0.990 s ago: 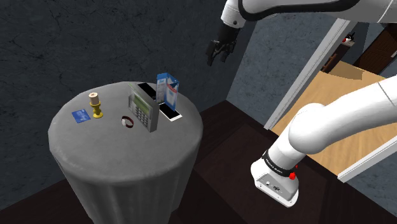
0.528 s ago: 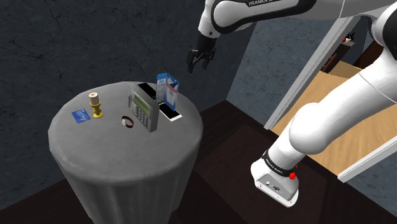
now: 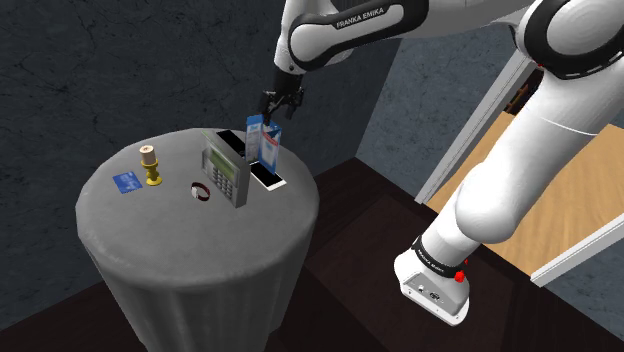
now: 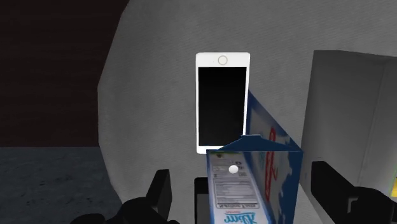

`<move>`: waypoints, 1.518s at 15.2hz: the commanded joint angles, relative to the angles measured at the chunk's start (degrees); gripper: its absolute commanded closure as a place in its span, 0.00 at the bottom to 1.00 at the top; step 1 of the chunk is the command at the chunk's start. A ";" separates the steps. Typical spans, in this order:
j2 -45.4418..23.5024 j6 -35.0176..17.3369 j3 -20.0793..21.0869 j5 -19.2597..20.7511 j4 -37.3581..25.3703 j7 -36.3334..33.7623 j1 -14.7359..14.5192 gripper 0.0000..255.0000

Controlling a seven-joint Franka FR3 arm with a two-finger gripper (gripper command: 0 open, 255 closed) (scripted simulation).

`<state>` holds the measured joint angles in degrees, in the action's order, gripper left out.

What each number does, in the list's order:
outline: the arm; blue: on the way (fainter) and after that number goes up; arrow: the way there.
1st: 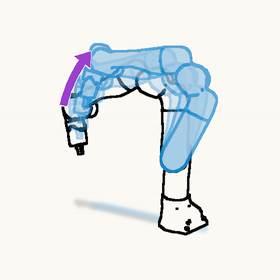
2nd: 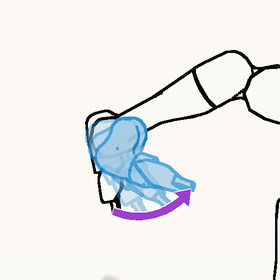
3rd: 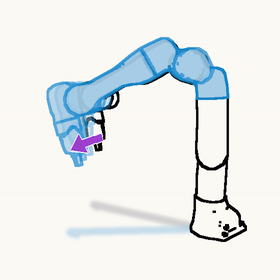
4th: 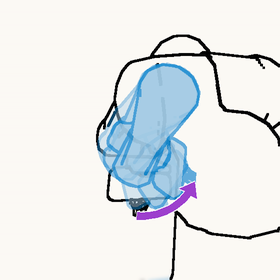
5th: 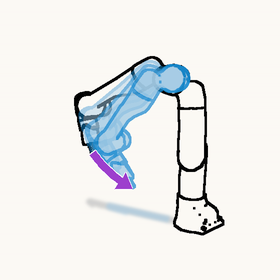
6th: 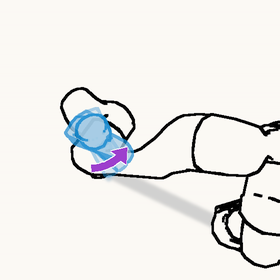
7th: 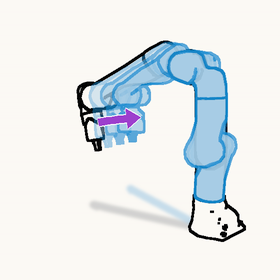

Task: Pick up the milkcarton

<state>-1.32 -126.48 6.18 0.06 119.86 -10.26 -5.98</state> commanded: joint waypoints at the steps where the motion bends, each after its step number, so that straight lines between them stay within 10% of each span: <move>1: -4.39 -1.36 0.39 0.10 -2.89 -0.25 -0.41 0.00; 11: -8.40 -6.99 0.43 0.58 -1.20 -0.62 -0.65 0.00; 12: -8.46 -7.10 0.44 0.60 -1.15 -0.67 -0.67 1.00; 23: -7.59 -5.59 0.46 0.45 -1.80 -0.55 -0.62 1.00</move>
<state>-9.34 -132.57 6.61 0.57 118.18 -10.82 -6.60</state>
